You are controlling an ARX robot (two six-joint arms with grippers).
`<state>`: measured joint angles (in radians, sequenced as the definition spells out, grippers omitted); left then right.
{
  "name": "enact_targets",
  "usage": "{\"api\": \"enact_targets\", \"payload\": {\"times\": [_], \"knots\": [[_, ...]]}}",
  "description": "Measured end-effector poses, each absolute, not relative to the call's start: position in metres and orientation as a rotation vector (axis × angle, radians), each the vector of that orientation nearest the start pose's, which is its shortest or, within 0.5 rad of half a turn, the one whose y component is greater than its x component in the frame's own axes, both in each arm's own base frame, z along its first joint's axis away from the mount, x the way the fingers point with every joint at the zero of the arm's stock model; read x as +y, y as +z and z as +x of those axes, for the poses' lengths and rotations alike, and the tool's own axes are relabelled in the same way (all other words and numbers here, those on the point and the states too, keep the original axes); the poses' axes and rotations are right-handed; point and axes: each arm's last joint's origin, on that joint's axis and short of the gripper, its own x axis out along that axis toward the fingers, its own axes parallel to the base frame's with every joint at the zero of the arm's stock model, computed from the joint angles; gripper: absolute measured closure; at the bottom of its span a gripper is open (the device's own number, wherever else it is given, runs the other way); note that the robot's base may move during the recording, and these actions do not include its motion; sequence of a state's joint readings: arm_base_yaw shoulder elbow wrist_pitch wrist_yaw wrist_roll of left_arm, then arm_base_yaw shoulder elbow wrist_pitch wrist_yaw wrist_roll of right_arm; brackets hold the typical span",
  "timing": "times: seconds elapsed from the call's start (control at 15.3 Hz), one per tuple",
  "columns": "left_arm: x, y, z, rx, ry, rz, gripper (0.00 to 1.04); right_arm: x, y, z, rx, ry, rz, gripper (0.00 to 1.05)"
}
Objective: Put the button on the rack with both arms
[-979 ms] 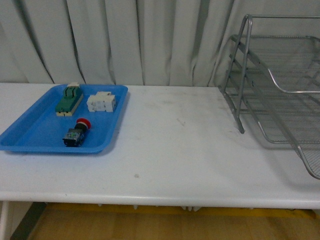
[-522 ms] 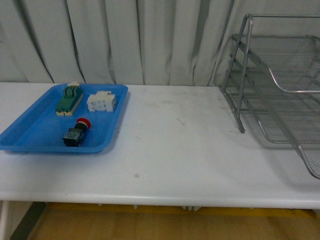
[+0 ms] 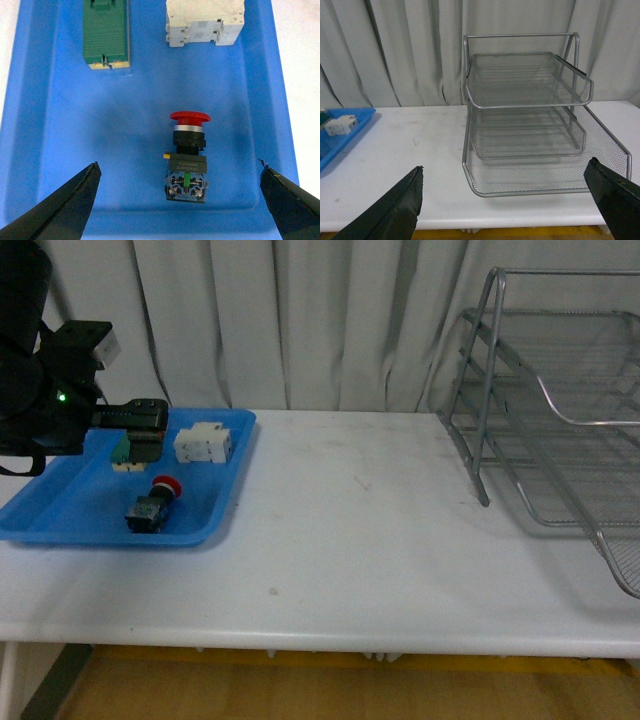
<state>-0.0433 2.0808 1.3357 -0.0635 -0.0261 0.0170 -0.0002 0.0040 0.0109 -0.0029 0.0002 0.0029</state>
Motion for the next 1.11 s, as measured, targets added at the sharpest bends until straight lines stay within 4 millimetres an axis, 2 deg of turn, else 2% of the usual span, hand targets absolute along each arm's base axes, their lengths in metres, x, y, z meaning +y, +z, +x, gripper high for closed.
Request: {"api": "enact_targets", "payload": {"times": [0.33,0.52,0.78,0.98,1.04,1.11], "knots": [[-0.021,0.104,0.450,0.897,-0.049,0.060,0.07,0.000,0.167,0.097,-0.004,-0.001,0.003,0.06],[-0.025,0.097,0.460,0.909,-0.057,0.094,0.07,0.000,0.167,0.097,-0.004,0.000,0.003,0.06],[-0.028,0.078,0.463,0.956,-0.044,0.133,0.07,0.000,0.167,0.097,-0.004,0.000,0.003,0.06],[-0.029,0.077,0.468,0.962,-0.034,0.141,0.07,0.000,0.167,0.097,-0.004,0.000,0.003,0.06],[-0.029,0.077,0.469,0.960,-0.026,0.144,0.15,0.000,0.167,0.097,-0.004,-0.001,0.003,0.06],[-0.030,0.078,0.469,0.963,-0.026,0.145,0.27,0.000,0.167,0.097,-0.004,0.000,0.003,0.06]]}}
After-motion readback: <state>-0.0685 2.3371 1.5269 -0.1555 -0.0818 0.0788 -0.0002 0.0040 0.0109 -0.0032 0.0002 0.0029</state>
